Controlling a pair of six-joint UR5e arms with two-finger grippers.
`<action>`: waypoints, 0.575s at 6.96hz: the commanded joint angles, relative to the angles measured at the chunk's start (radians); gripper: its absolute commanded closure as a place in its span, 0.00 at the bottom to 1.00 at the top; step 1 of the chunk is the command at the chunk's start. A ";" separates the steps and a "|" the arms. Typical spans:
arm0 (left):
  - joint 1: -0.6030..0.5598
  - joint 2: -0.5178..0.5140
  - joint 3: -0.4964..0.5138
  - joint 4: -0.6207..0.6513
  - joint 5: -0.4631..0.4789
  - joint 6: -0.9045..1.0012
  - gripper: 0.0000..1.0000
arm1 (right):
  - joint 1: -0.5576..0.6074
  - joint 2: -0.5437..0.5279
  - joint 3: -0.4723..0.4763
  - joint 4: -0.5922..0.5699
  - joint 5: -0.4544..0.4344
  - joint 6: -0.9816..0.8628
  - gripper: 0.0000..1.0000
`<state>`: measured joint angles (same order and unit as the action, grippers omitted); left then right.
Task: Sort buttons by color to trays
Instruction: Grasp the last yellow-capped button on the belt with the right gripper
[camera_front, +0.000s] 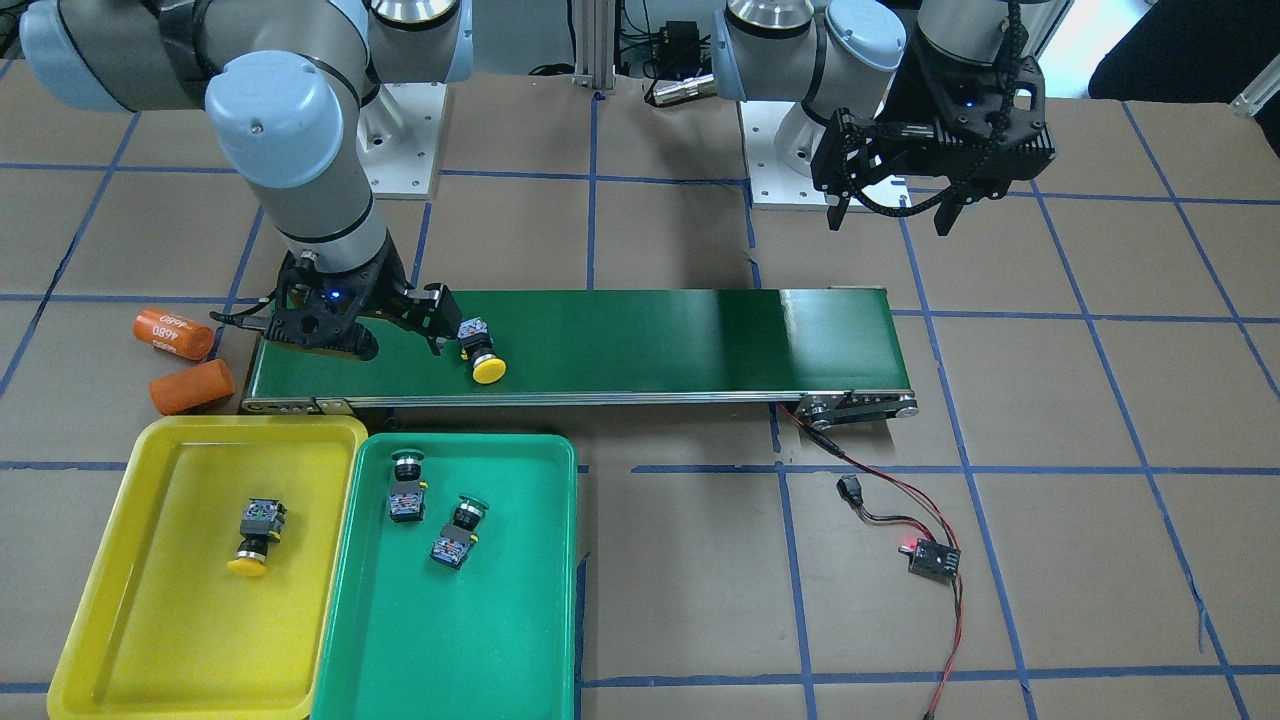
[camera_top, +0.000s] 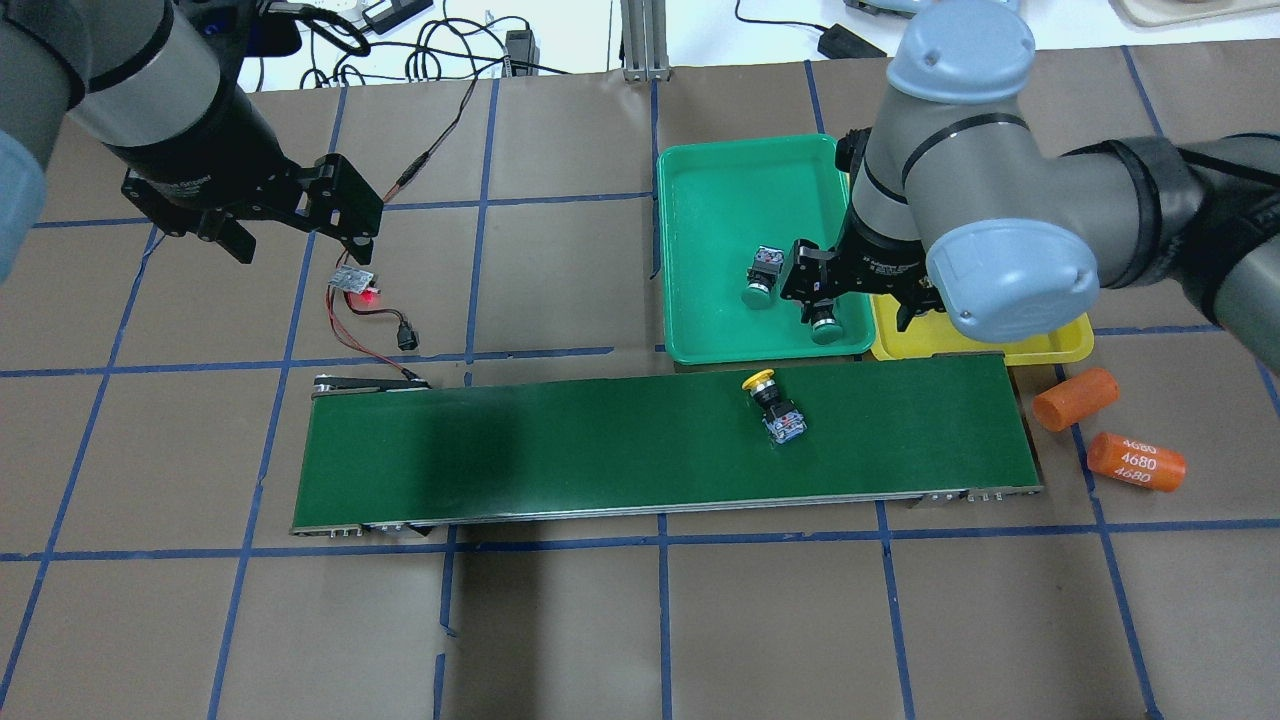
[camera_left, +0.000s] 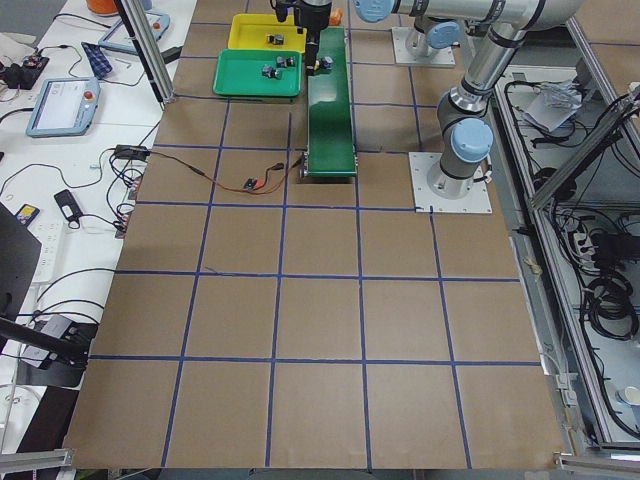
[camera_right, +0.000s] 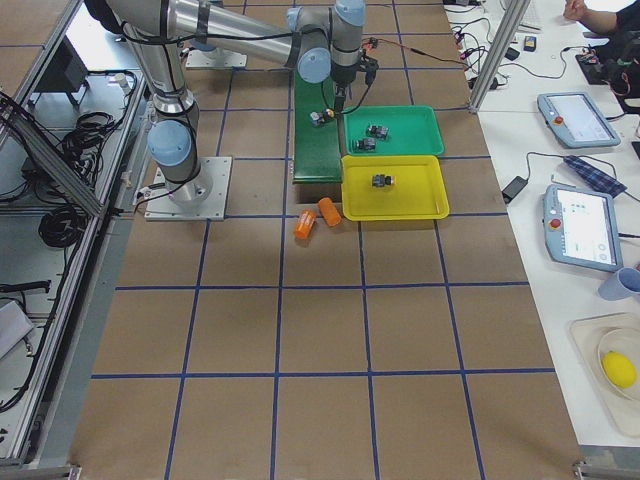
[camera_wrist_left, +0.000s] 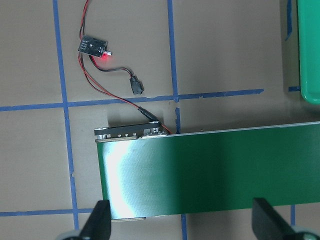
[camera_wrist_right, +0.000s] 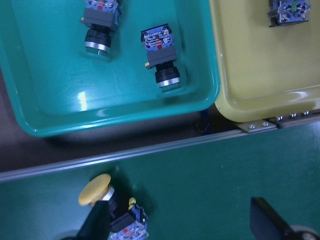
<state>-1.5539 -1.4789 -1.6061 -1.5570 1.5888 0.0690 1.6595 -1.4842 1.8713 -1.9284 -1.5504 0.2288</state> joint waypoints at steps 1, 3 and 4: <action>0.000 0.006 -0.005 0.000 0.000 0.000 0.00 | 0.008 -0.021 0.127 -0.073 0.036 -0.075 0.00; 0.002 -0.001 0.002 0.002 0.000 0.000 0.00 | 0.008 -0.014 0.176 -0.108 0.039 -0.124 0.00; 0.002 0.000 -0.001 0.000 0.000 0.000 0.00 | 0.008 -0.011 0.178 -0.109 0.039 -0.125 0.00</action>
<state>-1.5526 -1.4794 -1.6062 -1.5563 1.5888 0.0690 1.6673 -1.4990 2.0376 -2.0272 -1.5124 0.1139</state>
